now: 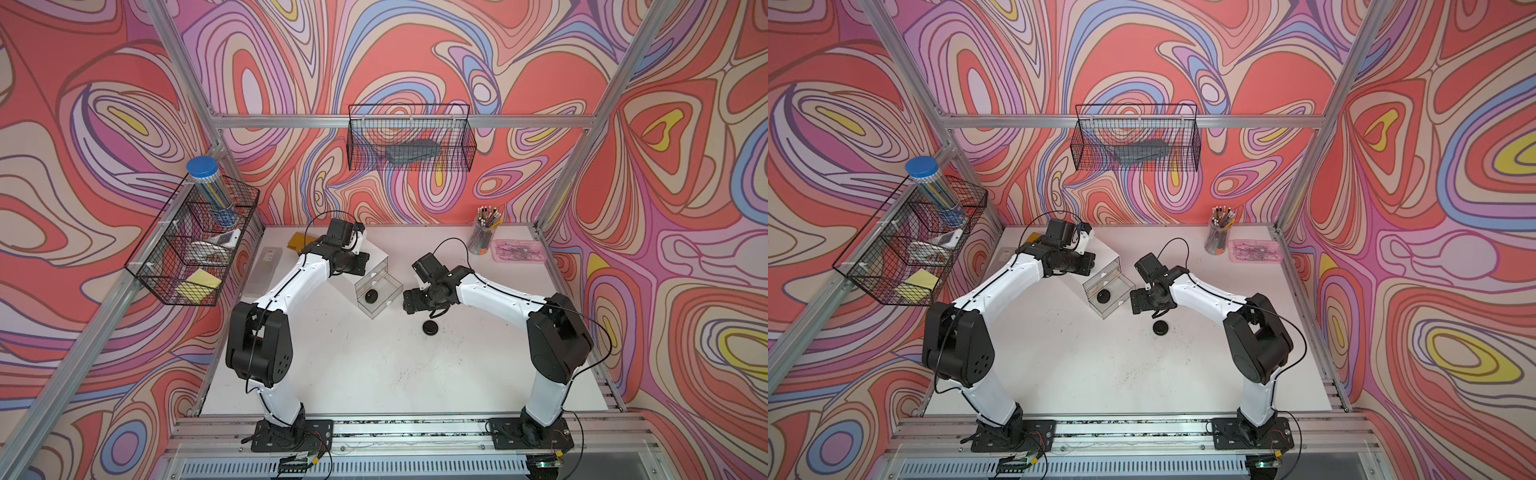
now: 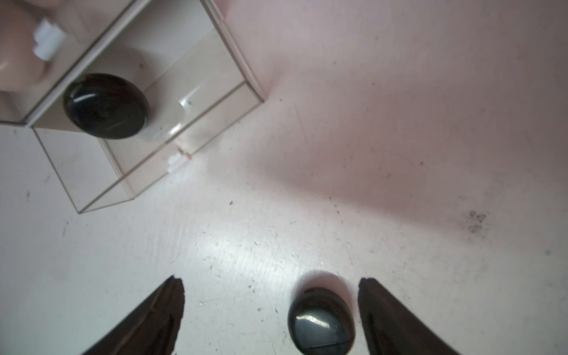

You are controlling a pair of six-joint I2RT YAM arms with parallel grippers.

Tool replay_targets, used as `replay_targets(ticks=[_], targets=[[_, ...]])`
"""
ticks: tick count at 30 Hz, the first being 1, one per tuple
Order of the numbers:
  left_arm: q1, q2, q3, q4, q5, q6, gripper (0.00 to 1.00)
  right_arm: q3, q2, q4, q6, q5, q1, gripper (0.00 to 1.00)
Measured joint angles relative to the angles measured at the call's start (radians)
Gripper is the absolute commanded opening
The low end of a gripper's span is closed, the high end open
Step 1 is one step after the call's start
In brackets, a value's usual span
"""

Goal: Put the bluetooth earphones in the drawer according to color
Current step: Pick up the Bluetooth earphone from the center of the board.

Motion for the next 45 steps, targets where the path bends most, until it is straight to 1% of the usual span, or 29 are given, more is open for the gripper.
replay_targets(ticks=[8, 13, 19, 23, 30, 45], targets=[[0.000, 0.000, 0.000, 0.000, 0.000, 0.000, 0.00, -0.035, -0.012, -0.072, 0.001, 0.062, -0.002, 0.91], [0.000, 0.000, 0.000, 0.000, 0.000, 0.000, 0.00, -0.087, -0.016, -0.100, 0.009, 0.067, -0.002, 0.87], [0.000, 0.000, 0.000, 0.000, 0.000, 0.000, 0.00, -0.092, -0.016, -0.107, 0.011, 0.057, -0.002, 0.86], [0.000, 0.000, 0.000, 0.000, 0.000, 0.000, 0.00, -0.093, -0.016, -0.108, 0.012, 0.041, -0.002, 0.82], [0.000, 0.000, 0.000, 0.000, 0.000, 0.000, 0.00, -0.115, -0.014, -0.112, 0.011, 0.015, -0.002, 0.81], [0.000, 0.000, 0.000, 0.000, 0.000, 0.000, 0.00, -0.117, 0.049, -0.099, 0.011, -0.011, -0.002, 0.69]])
